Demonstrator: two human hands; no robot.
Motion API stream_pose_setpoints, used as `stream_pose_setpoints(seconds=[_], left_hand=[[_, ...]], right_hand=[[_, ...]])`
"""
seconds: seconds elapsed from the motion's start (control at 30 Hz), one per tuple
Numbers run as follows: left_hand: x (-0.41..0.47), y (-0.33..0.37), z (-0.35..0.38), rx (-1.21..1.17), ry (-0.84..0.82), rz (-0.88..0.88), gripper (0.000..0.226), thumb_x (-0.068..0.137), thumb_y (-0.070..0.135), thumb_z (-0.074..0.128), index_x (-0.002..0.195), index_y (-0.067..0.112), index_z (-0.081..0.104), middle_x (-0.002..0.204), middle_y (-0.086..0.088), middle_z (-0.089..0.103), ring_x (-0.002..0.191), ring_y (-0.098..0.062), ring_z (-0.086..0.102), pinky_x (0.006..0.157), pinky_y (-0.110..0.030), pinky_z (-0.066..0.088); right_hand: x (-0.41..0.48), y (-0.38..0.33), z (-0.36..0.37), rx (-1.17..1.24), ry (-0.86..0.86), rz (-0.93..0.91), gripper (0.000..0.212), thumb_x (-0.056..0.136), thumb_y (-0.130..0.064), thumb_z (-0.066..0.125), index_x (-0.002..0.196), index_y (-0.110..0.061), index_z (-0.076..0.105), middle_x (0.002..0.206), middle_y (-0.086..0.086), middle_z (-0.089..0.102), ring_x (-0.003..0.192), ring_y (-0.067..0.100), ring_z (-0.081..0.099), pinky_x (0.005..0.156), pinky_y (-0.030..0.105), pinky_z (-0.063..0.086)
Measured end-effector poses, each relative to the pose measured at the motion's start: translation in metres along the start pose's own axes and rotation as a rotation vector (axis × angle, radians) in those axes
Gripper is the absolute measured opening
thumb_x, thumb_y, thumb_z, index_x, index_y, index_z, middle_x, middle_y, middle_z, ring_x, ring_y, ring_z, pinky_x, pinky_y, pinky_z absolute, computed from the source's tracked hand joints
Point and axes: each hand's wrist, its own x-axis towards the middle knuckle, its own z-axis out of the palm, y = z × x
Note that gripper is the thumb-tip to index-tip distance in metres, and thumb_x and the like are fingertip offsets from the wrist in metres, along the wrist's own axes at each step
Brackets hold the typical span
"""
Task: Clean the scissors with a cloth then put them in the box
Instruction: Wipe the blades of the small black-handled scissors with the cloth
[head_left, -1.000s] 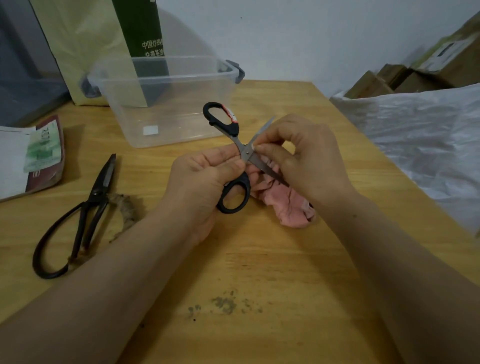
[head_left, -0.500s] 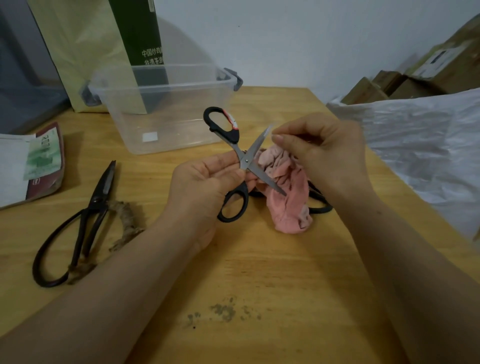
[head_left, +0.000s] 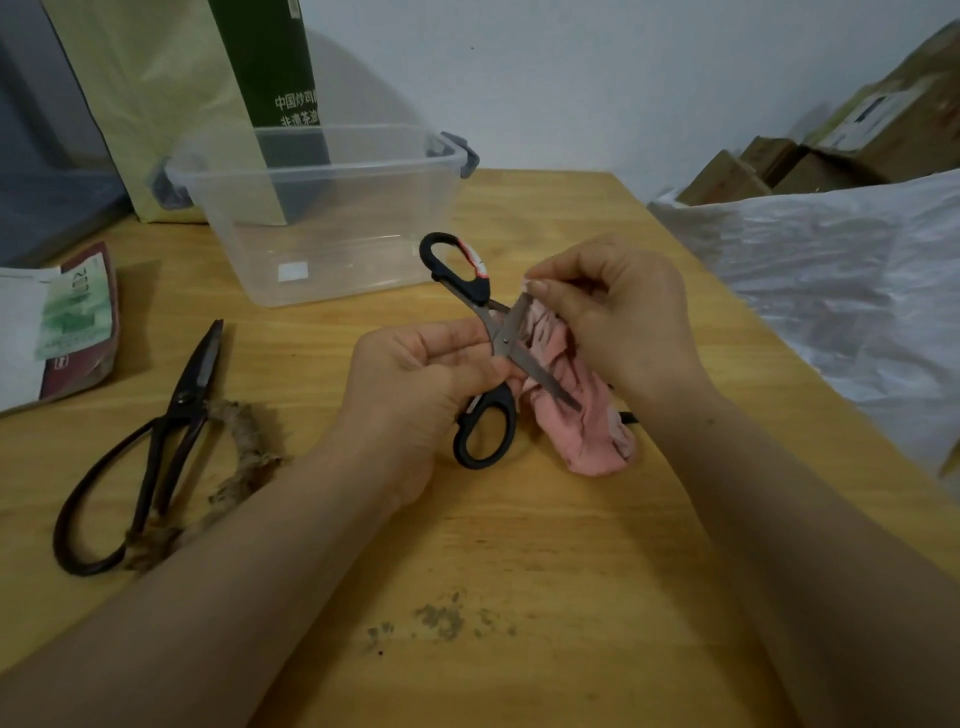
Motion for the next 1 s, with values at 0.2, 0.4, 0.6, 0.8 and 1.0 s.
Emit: stream_pose_setpoints(seconds=[0.2, 0.4, 0.6, 0.8, 1.0], left_hand=[[0.003, 0.0, -0.004, -0.002, 0.077, 0.008, 0.022, 0.08, -0.013, 0.06, 0.096, -0.001, 0.068, 0.084, -0.014, 0.074, 0.068, -0.019, 0.07, 0.063, -0.023, 0.057], [0.003, -0.001, -0.003, 0.072, 0.052, 0.019, 0.023, 0.079, -0.013, 0.061, 0.086, 0.007, 0.07, 0.076, -0.007, 0.074, 0.065, -0.016, 0.068, 0.066, -0.023, 0.058], [0.0, -0.001, 0.001, 0.1, 0.012, 0.027, 0.025, 0.079, -0.015, 0.06, 0.085, 0.008, 0.069, 0.072, -0.004, 0.074, 0.063, -0.016, 0.069, 0.061, -0.021, 0.057], [0.002, -0.002, -0.003, 0.064, 0.066, 0.003, 0.023, 0.08, -0.014, 0.06, 0.093, 0.003, 0.067, 0.079, -0.01, 0.074, 0.066, -0.018, 0.07, 0.06, -0.02, 0.056], [0.006, -0.003, -0.006, 0.042, 0.096, 0.0, 0.023, 0.081, -0.012, 0.06, 0.095, 0.006, 0.066, 0.082, -0.008, 0.074, 0.07, -0.018, 0.071, 0.065, -0.021, 0.057]], right_hand=[[-0.003, -0.007, -0.008, 0.112, 0.042, 0.023, 0.017, 0.082, -0.013, 0.071, 0.079, -0.03, 0.069, 0.087, -0.011, 0.065, 0.083, -0.001, 0.061, 0.075, 0.011, 0.048], [-0.004, -0.005, 0.006, 0.04, -0.082, -0.039, 0.008, 0.08, -0.012, 0.073, 0.086, -0.017, 0.074, 0.086, -0.014, 0.059, 0.08, -0.003, 0.057, 0.073, 0.007, 0.044], [0.005, 0.006, 0.001, 0.053, 0.083, 0.074, 0.015, 0.084, -0.012, 0.07, 0.082, -0.026, 0.067, 0.084, -0.016, 0.059, 0.079, -0.002, 0.057, 0.075, 0.01, 0.047], [0.009, 0.026, -0.011, -0.067, 0.172, 0.244, 0.005, 0.085, -0.015, 0.068, 0.085, -0.019, 0.071, 0.086, -0.006, 0.065, 0.084, 0.01, 0.062, 0.085, 0.031, 0.052], [0.007, 0.0, -0.019, 0.214, 0.154, 0.16, 0.021, 0.082, -0.012, 0.072, 0.073, -0.031, 0.067, 0.077, -0.016, 0.066, 0.069, -0.005, 0.06, 0.065, 0.01, 0.047]])
